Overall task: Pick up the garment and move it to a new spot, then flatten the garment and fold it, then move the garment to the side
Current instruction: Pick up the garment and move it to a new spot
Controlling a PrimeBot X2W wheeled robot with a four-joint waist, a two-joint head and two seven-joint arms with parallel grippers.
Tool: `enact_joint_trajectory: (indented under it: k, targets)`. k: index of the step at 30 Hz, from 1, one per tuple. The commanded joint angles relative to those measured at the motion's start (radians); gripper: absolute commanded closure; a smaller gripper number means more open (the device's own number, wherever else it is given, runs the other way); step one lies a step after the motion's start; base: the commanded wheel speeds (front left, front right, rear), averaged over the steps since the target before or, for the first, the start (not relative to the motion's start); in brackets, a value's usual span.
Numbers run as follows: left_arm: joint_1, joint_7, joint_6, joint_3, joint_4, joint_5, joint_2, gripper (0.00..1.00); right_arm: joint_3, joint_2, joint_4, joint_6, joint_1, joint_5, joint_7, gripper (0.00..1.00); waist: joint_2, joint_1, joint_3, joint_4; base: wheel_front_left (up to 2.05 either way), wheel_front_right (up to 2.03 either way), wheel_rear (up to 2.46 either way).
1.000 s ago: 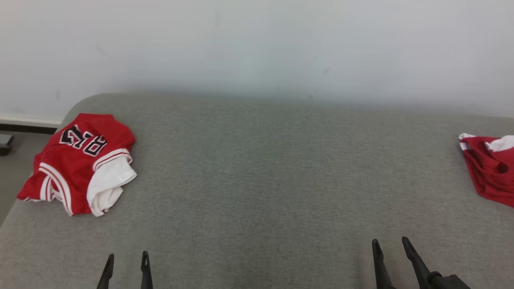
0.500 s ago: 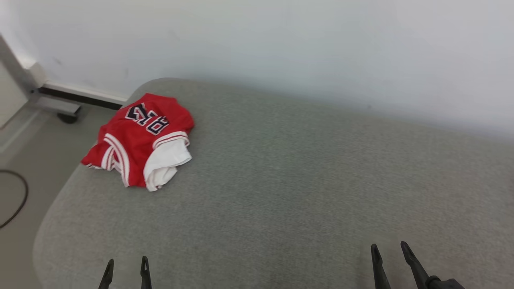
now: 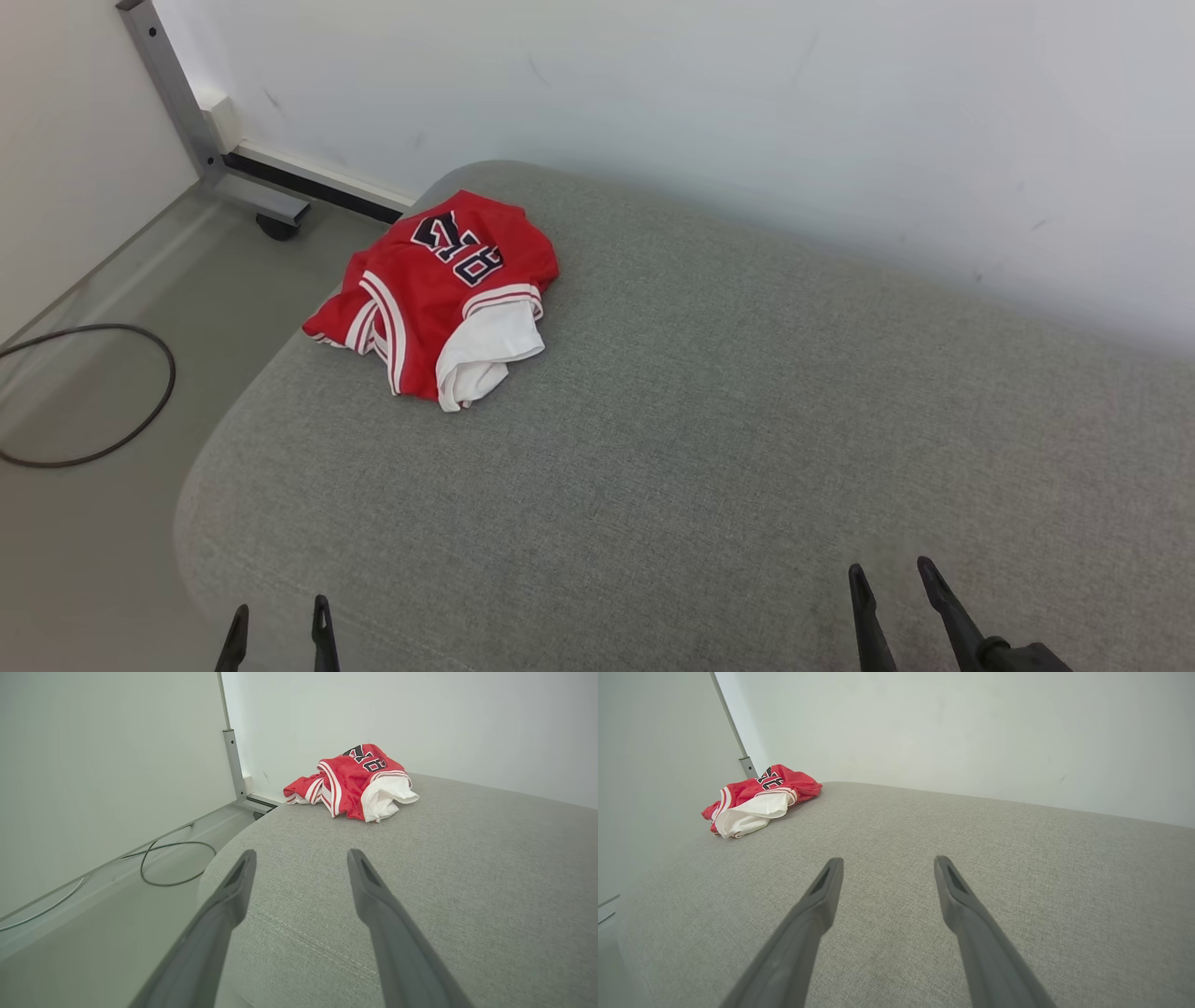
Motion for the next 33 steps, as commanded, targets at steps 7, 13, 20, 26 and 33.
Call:
enact_joint_trajectory:
  k: [7, 13, 20, 26, 33]
  targets:
    - [0.011, -0.003, 0.009, 0.013, -0.008, -0.006, -0.002, 0.0, 0.009, 0.002, 0.007, -0.002, -0.021, -0.008, 0.0, 0.0, 0.0, 0.0, 0.01, 0.011, 0.0, 0.0, 0.0]
    - [-0.062, -0.003, -0.006, 0.024, 0.019, -0.012, -0.002, 0.0, 0.006, 0.002, 0.006, -0.002, -0.025, -0.018, 0.0, 0.0, 0.0, 0.0, 0.014, 0.007, 0.0, 0.0, 0.0]
    - [-0.199, -0.003, -0.039, 0.061, 0.07, -0.022, -0.001, 0.0, -0.009, 0.001, -0.003, -0.002, -0.053, -0.037, 0.0, 0.0, 0.0, 0.0, 0.057, -0.047, 0.0, 0.0, 0.0]
    - [-0.394, -0.003, -0.072, 0.143, 0.145, -0.052, 0.021, 0.0, -0.015, 0.001, -0.021, -0.003, -0.107, -0.069, 0.0, 0.0, 0.0, 0.0, 0.145, -0.136, 0.0, 0.0, 0.0]
    - [-0.68, -0.003, -0.106, 0.26, 0.302, -0.133, 0.082, 0.0, -0.028, 0.001, -0.049, -0.003, -0.193, -0.106, 0.0, 0.0, 0.0, 0.0, 0.297, -0.244, 0.0, 0.0, 0.0]
